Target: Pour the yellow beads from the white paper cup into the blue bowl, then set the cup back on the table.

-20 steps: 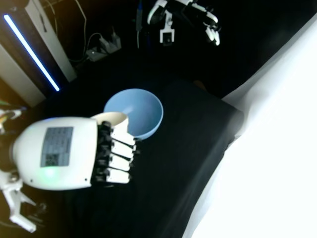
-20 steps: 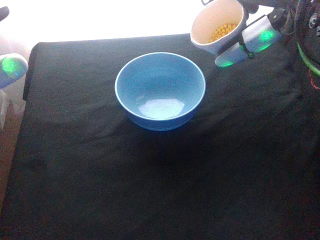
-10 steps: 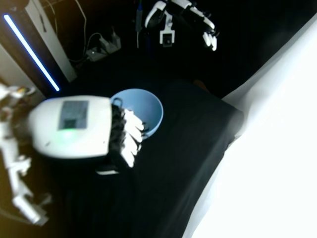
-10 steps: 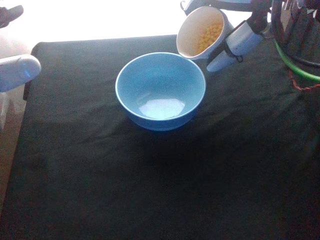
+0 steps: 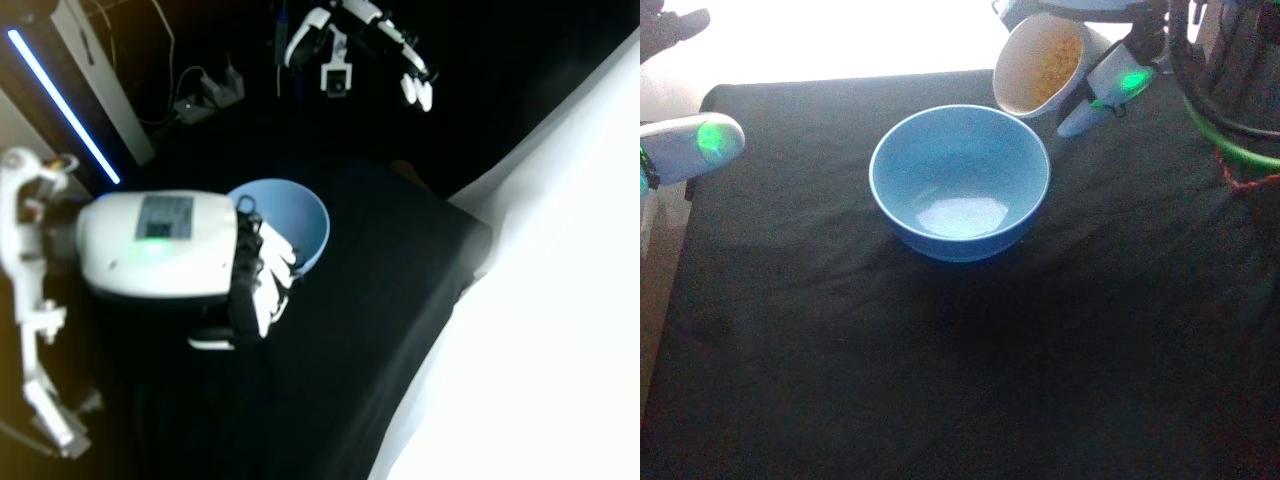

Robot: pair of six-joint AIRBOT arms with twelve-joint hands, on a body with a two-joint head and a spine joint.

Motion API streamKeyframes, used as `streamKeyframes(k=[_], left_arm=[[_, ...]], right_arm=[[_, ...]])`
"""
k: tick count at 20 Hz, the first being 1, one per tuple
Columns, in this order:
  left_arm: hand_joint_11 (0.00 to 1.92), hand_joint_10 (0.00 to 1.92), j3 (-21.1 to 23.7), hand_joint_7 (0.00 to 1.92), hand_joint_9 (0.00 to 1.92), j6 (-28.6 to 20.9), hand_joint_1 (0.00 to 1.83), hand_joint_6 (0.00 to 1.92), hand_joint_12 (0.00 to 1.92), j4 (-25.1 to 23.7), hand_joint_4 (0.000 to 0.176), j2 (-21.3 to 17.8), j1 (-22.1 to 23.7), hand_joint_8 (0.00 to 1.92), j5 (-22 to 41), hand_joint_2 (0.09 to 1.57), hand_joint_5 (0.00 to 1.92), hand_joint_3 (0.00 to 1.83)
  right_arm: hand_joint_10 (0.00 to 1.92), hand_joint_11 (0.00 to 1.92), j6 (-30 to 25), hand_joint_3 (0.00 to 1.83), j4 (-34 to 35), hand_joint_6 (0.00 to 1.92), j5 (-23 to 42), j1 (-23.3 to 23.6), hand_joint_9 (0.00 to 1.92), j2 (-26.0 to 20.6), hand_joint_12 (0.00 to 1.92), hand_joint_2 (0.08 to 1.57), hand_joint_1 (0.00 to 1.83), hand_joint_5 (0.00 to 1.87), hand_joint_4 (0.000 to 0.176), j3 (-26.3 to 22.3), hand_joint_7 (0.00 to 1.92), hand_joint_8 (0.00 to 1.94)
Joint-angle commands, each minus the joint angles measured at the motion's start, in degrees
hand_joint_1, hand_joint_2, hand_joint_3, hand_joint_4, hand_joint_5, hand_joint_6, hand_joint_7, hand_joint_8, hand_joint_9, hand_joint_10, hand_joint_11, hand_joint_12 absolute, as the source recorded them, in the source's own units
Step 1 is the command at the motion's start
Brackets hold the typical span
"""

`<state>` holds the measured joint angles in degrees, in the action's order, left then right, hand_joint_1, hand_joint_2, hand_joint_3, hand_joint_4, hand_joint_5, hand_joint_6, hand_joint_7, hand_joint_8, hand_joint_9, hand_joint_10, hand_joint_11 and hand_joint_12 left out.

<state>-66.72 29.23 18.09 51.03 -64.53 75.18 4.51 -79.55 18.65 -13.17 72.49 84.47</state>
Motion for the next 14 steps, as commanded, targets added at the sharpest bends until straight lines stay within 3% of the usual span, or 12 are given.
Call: streamKeyframes(k=[1, 2, 5, 6, 8, 9, 10, 11, 12, 14], left_arm=[[0.0, 0.0, -0.4, 0.34, 0.24, -0.2, 0.48, 0.0, 0.46, 0.7, 0.059, -0.2, 0.7, 0.0, 6.5, 0.79, 0.01, 0.0], [0.0, 0.0, -0.4, 0.34, 0.24, -0.1, 0.49, 0.0, 0.45, 0.5, 0.059, -0.2, 0.9, 0.0, 6.4, 0.79, 0.02, 0.0], [0.0, 0.0, -0.4, 0.33, 0.23, -0.1, 0.49, 0.0, 0.42, 0.2, 0.06, -0.1, 1.1, 0.0, 6.2, 0.79, 0.01, 0.0], [0.0, 0.0, -0.4, 0.32, 0.23, 0.0, 0.49, 0.0, 0.44, 0.0, 0.061, -0.1, 1.4, 0.0, 6.0, 0.79, 0.0, 0.0], [0.0, 0.0, -0.4, 0.32, 0.21, 0.0, 0.49, 0.0, 0.42, -0.1, 0.072, 0.0, 1.5, 0.0, 6.0, 0.79, 0.01, 0.0], [0.0, 0.0, -0.4, 0.32, 0.2, 0.0, 0.5, 0.0, 0.42, -0.1, 0.083, 0.1, 1.6, 0.0, 5.9, 0.79, 0.01, 0.0], [0.0, 0.0, -0.4, 0.32, 0.2, 0.0, 0.5, 0.0, 0.44, -0.2, 0.086, 0.1, 1.6, 0.0, 5.8, 0.79, 0.01, 0.0], [0.0, 0.01, -0.5, 0.31, 0.21, 0.0, 0.51, 0.0, 0.44, -0.2, 0.067, 0.1, 1.6, 0.0, 5.7, 0.8, 0.0, 0.0], [0.0, 0.01, -0.5, 0.32, 0.22, 0.0, 0.5, 0.0, 0.44, -0.2, 0.066, 0.1, 1.6, 0.0, 5.7, 0.8, 0.0, 0.01], [0.0, 0.01, -0.5, 0.31, 0.22, 0.0, 0.5, 0.0, 0.43, -0.4, 0.069, 0.2, 1.8, 0.0, 5.5, 0.81, 0.0, 0.0]], right_arm=[[1.92, 1.46, 0.1, 0.0, 0.0, 1.92, 0.1, 1.4, 1.34, 0.0, 1.92, 1.21, 1.15, 0.88, 0.0, -0.2, 1.18, 1.94], [1.92, 1.44, 0.1, 0.0, -1.1, 1.92, -0.3, 1.6, 1.32, 0.1, 1.92, 1.23, 1.13, 0.8, 0.0, -0.5, 1.15, 1.94], [1.92, 1.43, 0.2, 0.0, -6.1, 1.92, -1.8, 2.1, 1.29, 0.1, 1.92, 1.16, 1.18, 0.85, 0.0, -1.9, 1.13, 1.94], [1.92, 1.35, 0.2, 0.02, -7.5, 1.48, -2.2, 2.2, 1.22, 0.1, 1.92, 1.21, 1.09, 0.79, 0.0, -2.3, 1.05, 1.94], [1.92, 1.27, 0.2, 0.0, -9.0, 1.27, -2.7, 2.4, 1.16, 0.1, 1.92, 1.2, 1.08, 0.83, 0.0, -2.8, 0.99, 1.94], [1.9, 1.21, 0.2, 0.0, -9.6, 1.12, -2.9, 2.5, 1.13, 0.1, 1.92, 1.16, 1.12, 0.92, 0.0, -3.0, 1.02, 1.78], [1.91, 1.17, 0.2, 0.0, -10.2, 1.13, -3.0, 2.6, 1.1, 0.1, 1.92, 1.15, 1.11, 0.92, 0.0, -3.2, 1.0, 1.75], [1.89, 1.15, 0.2, 0.0, -11.4, 1.07, -3.2, 2.9, 1.09, 0.1, 1.92, 1.14, 1.14, 0.95, 0.0, -3.5, 1.0, 1.69], [1.89, 1.1, 0.2, 0.0, -12.3, 1.08, -3.4, 3.1, 1.03, 0.1, 1.92, 1.14, 1.13, 0.94, 0.0, -3.8, 0.96, 1.68], [1.92, 1.26, 0.2, 0.01, -15.8, 1.23, -4.3, 3.6, 1.15, 0.1, 1.92, 1.17, 1.08, 0.87, 0.0, -4.9, 0.99, 1.9]])
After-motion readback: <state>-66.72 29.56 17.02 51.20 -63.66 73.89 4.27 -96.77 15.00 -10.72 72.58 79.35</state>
